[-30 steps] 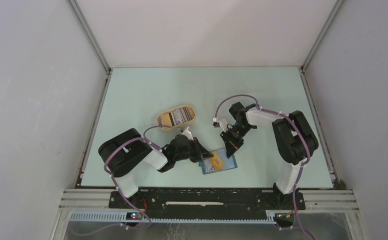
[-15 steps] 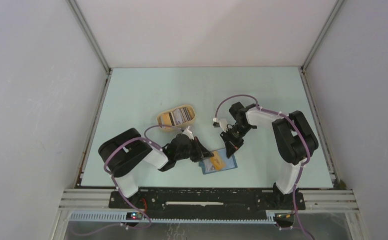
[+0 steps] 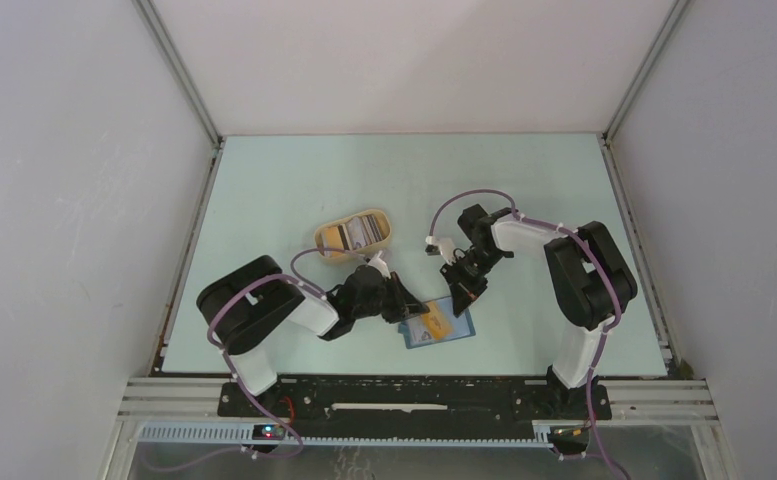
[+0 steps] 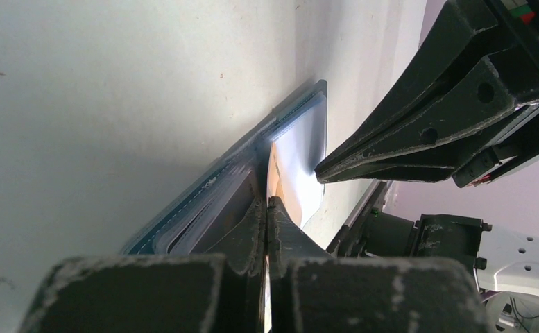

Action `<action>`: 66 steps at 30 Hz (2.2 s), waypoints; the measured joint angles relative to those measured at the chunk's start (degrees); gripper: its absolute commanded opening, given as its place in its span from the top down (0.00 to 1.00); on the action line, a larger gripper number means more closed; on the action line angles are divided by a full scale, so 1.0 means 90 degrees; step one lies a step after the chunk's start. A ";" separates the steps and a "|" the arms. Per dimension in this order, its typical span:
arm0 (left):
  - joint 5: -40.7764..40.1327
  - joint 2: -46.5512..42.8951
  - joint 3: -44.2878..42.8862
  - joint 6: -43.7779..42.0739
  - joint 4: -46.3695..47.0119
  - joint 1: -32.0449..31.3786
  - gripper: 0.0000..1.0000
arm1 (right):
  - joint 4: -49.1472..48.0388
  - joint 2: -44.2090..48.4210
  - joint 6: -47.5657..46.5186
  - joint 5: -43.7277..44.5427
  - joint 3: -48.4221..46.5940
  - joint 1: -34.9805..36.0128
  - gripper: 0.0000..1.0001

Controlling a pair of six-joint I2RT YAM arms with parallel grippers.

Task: Put the credit cards into the card holder
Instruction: Insert the credit card into the card holder.

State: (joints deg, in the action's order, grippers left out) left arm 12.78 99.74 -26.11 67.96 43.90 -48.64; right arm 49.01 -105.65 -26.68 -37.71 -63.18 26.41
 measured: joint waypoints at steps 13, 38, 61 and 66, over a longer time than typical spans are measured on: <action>0.0180 -0.0107 -0.0097 -0.0066 -0.0403 0.0002 1.00 | -0.0002 0.0000 0.0005 0.0044 0.0000 0.0039 0.92; 0.0787 0.0342 -0.0692 -0.0228 -0.0741 0.0180 0.90 | -0.0010 0.0000 0.0022 0.0022 0.0000 0.0041 0.88; 0.0969 0.0505 -0.0690 -0.0226 -0.0449 0.0296 0.76 | 0.0221 0.1753 -0.1309 -0.0891 -0.0102 0.0884 0.80; 0.0996 0.0515 -0.0682 -0.0226 -0.0386 0.0304 0.74 | -0.0418 0.2438 -0.2074 -0.0534 0.0228 0.1829 0.80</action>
State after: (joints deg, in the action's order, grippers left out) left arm 21.74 104.38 -32.25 65.93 40.42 -45.91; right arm 45.25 -83.70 -45.34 -42.52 -61.12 42.87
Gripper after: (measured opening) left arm 0.246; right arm 0.201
